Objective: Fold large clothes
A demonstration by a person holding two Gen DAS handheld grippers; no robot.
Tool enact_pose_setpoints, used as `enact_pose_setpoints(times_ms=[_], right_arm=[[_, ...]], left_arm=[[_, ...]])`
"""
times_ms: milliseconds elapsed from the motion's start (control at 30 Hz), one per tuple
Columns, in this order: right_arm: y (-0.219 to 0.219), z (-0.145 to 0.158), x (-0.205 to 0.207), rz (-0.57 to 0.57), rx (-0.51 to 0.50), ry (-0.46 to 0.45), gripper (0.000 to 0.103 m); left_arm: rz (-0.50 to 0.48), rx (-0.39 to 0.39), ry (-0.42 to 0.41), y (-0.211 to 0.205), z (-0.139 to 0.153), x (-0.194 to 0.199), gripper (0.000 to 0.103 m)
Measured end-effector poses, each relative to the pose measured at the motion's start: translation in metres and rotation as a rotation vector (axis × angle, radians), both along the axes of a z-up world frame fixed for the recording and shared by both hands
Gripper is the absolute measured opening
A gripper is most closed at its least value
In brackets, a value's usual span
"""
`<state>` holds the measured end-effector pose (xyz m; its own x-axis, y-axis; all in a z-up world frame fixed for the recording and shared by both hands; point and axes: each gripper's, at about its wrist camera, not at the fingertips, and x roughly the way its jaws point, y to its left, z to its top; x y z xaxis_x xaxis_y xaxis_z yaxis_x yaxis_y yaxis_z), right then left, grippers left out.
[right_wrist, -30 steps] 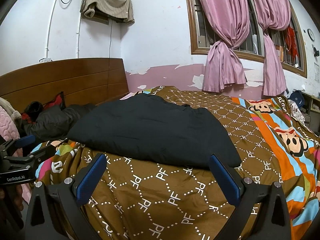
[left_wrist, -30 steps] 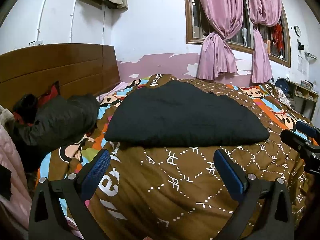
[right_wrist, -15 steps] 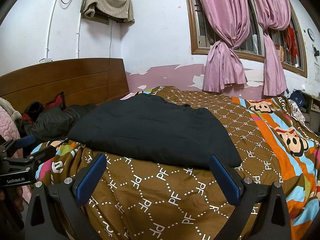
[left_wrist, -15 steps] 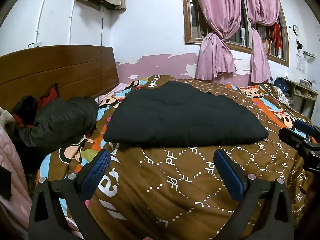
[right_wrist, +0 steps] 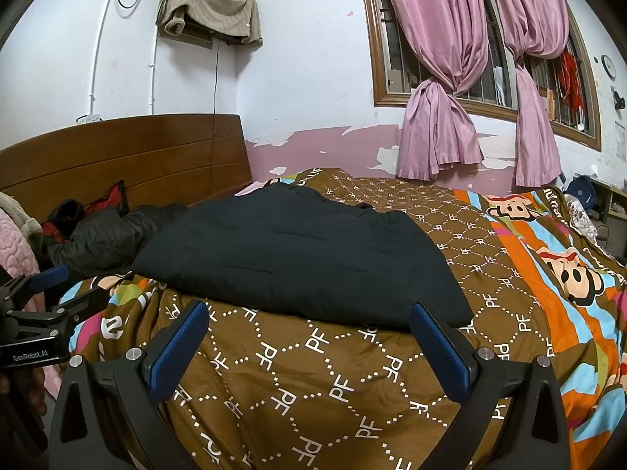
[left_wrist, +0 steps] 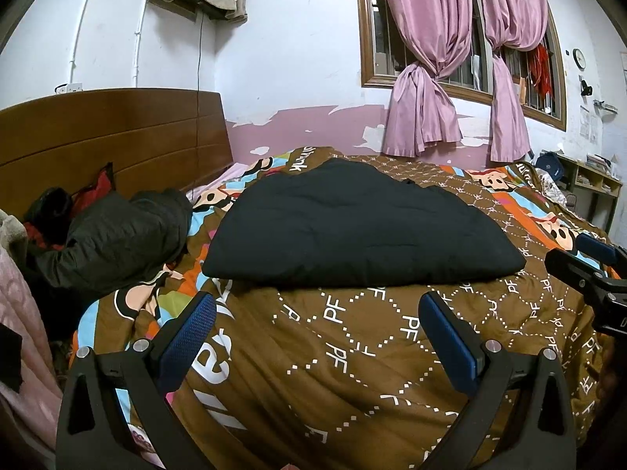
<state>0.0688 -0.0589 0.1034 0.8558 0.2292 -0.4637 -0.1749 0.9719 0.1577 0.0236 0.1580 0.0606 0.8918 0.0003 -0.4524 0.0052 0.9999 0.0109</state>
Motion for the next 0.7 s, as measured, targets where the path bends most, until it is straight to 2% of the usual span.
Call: enact_pose_setpoints(times_ms=[700], right_arm=[[0.0021, 0.0022, -0.0004, 0.000, 0.001, -0.004, 0.103]], left_arm=[[-0.003, -0.003, 0.000, 0.0025, 0.0001, 0.0008, 0.101]])
